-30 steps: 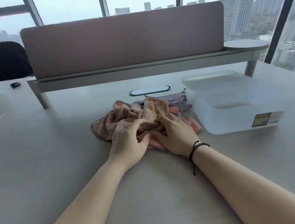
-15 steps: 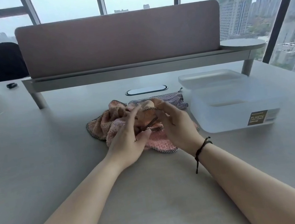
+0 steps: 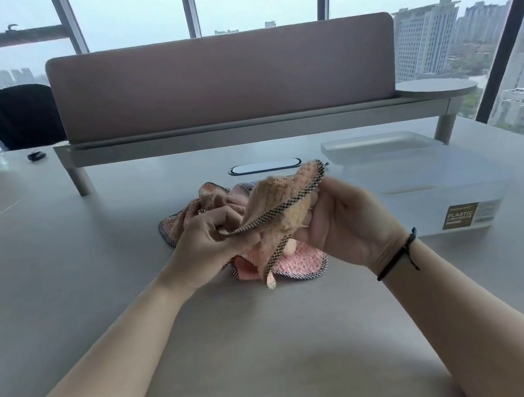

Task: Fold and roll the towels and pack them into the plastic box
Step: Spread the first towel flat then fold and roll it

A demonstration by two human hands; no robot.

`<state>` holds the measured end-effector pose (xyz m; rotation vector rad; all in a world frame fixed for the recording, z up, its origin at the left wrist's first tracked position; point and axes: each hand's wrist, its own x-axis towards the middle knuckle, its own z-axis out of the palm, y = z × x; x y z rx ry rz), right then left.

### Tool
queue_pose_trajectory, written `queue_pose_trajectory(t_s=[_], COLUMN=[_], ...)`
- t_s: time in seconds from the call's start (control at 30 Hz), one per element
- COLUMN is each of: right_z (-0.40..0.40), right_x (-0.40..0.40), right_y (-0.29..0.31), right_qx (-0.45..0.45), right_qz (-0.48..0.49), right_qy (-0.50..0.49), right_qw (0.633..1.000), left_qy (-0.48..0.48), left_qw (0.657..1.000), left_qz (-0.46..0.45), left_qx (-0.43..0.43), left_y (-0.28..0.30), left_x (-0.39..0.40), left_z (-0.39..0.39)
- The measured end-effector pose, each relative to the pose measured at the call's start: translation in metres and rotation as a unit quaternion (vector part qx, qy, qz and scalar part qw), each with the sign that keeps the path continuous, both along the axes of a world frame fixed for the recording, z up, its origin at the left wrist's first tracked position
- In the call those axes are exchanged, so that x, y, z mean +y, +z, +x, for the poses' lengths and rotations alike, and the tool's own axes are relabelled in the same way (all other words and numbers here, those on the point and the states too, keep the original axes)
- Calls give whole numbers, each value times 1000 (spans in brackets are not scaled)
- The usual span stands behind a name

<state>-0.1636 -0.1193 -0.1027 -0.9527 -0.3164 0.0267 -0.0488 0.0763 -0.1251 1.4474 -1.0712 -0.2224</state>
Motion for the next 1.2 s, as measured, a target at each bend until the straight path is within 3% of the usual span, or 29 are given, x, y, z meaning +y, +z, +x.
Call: queue_pose_trajectory(t_s=[0.17, 0.27, 0.33, 0.43, 0.5, 0.53, 0.63, 0.73, 0.8, 0.87, 0.9, 0.97, 1.07, 1.2], right_z=[-18, -25, -30, -34, -35, -35, -31, -17, -6, 2, 5, 8, 18, 23], right_x=[-11, -10, -5, 0, 0, -1, 1, 7, 3, -7, -11, -14, -20, -30], right_y=[-6, -16, -21, -23, -24, -24, -22, -29, -39, -48, -52, -55, -60, -62], right_qx=[5, 61, 80, 30, -33, -20, 106, 168, 114, 46, 27, -12, -31, -11], right_qz=[27, 19, 7, -31, -22, -19, -97, -235, -391, -575, -609, -602, -598, -648], right_qy=[62, 50, 75, 102, 118, 122, 58, -139, -265, -328, -342, -371, -413, -399], right_qw=[998, 997, 994, 994, 992, 992, 988, 947, 874, 748, 715, 707, 686, 648], left_qy=[19, -55, -147, -330, -354, -345, -222, -188, -160, -101, -56, 33, 120, 225], left_qw=[990, 977, 945, 851, 828, 832, 889, 901, 901, 918, 929, 950, 979, 963], left_qz=[-87, -100, -84, -62, -77, -66, 55, 130, 107, 59, 37, 21, 54, 136], left_qx=[111, 181, 280, 403, 429, 429, 397, 369, 390, 379, 364, 310, 153, -57], left_y=[7, 9, 10, 7, 3, 6, -7, -14, -15, -15, -16, -21, -28, -34], left_x=[20, 34, 47, 59, 57, 52, 33, 24, 22, 19, 17, 15, 18, 17], left_z=[16, 17, 20, 21, 16, 7, 1, 3, 11, 15, 19, 29, 45, 57])
